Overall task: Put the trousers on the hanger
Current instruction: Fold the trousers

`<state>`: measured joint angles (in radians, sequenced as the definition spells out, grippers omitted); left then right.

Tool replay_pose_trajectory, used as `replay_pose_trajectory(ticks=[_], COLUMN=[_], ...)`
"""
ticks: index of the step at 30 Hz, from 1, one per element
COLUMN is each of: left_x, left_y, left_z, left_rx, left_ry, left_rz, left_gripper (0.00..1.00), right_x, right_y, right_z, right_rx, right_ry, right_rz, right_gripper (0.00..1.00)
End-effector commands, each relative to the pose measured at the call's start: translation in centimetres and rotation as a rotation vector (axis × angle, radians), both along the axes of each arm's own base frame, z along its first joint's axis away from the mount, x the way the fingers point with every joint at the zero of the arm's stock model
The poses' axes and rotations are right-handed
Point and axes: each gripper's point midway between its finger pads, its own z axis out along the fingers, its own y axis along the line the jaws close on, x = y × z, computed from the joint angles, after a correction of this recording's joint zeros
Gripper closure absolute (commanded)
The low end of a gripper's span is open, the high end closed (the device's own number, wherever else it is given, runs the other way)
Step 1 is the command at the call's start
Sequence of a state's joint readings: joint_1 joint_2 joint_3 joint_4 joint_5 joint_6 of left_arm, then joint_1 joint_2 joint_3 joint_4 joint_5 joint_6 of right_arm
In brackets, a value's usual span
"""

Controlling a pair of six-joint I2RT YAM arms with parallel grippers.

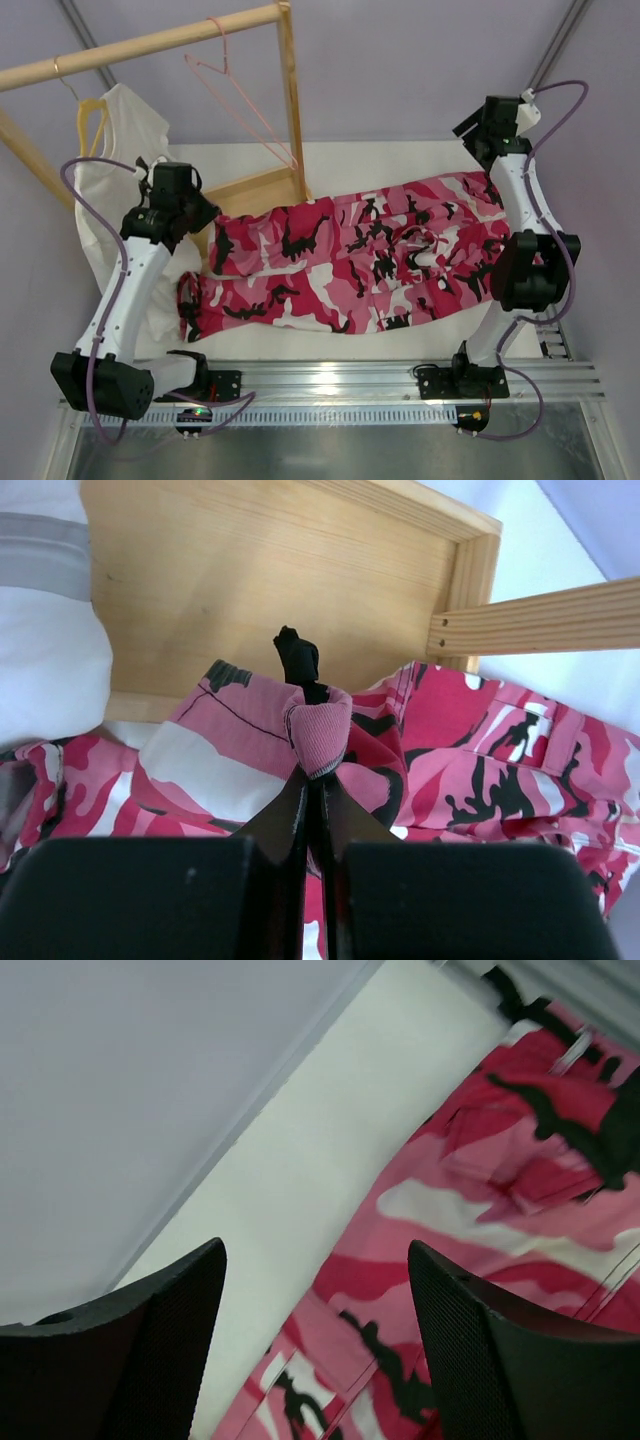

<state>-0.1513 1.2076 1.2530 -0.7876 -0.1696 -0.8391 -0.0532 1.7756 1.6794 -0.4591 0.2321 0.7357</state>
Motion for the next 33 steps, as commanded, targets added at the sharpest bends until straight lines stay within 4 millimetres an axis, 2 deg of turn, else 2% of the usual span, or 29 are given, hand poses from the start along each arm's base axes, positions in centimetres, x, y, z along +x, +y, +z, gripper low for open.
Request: replay_pose_trajectory(ticks=[1, 2, 3, 5, 6, 8, 9, 10, 15, 19, 20, 21, 23, 28, 33], left_x=[0.3, 0.4, 0.4, 0.5, 0.5, 0.5, 0.4, 0.5, 0.3, 0.5, 0.5, 0.5, 0.5, 0.8, 1.1], left_y=[-1.0, -1.4, -1.6, -1.8, -2.0, -2.1, -2.2, -2.1, -1.8, -2.0, -2.1, -2.0, -1.8, -1.6, -1.5], left_z=[3.4, 3.5, 3.3, 3.2, 3.3, 3.6, 3.7, 3.9, 5.3, 5.3, 5.4, 5.2, 5.1, 4.4, 4.3], left_rx=[-0.02, -0.036, -0.046, -0.057, -0.064, -0.068, -0.072, -0.071, -0.062, -0.074, -0.074, -0.07, -0.06, -0.045, -0.043], left_ry=[-0.121, -0.127, -0.126, -0.128, -0.132, -0.142, -0.147, -0.157, -0.211, -0.219, -0.219, -0.214, -0.214, -0.206, -0.209], left_rz=[-0.071, -0.084, -0.092, -0.097, -0.106, -0.108, -0.111, -0.109, -0.1, -0.107, -0.111, -0.112, -0.106, -0.097, -0.094], left_gripper=[1.0, 1.0, 1.0, 1.0, 1.0, 1.0, 1.0, 1.0, 1.0, 1.0, 1.0, 1.0, 1.0, 1.0, 1.0], right_x=[1.2, 1.8, 2.7, 3.9, 4.3, 5.8, 6.2, 7.3, 9.4, 11.3, 11.5, 11.7, 12.0, 12.4, 11.3], right_y=[-5.1, -7.2, -8.3, -10.1, -11.7, -12.5, -13.5, -13.9, -14.3, -14.3, -14.4, -14.6, -15.2, -15.2, -15.4], right_z=[-0.5, 0.4, -1.5, -1.8, -3.3, -3.2, -3.4, -4.3, -7.5, -9.6, -11.2, -11.7, -13.3, -15.3, -17.9], right_rx=[-0.096, -0.106, -0.107, -0.102, -0.091, -0.084, -0.08, -0.067, -0.017, 0.033, 0.047, 0.07, 0.104, 0.172, 0.223], right_ry=[0.07, 0.046, 0.075, 0.052, 0.067, 0.023, 0.012, 0.005, 0.009, -0.024, -0.003, -0.007, -0.003, -0.003, 0.075], right_rz=[-0.06, -0.097, -0.11, -0.125, -0.139, -0.117, -0.126, -0.115, -0.09, -0.077, -0.08, -0.094, -0.111, -0.131, -0.183], right_gripper=[0.25, 0.27, 0.32, 0.34, 0.36, 0.36, 0.36, 0.36, 0.36, 0.36, 0.36, 0.36, 0.37, 0.37, 0.37])
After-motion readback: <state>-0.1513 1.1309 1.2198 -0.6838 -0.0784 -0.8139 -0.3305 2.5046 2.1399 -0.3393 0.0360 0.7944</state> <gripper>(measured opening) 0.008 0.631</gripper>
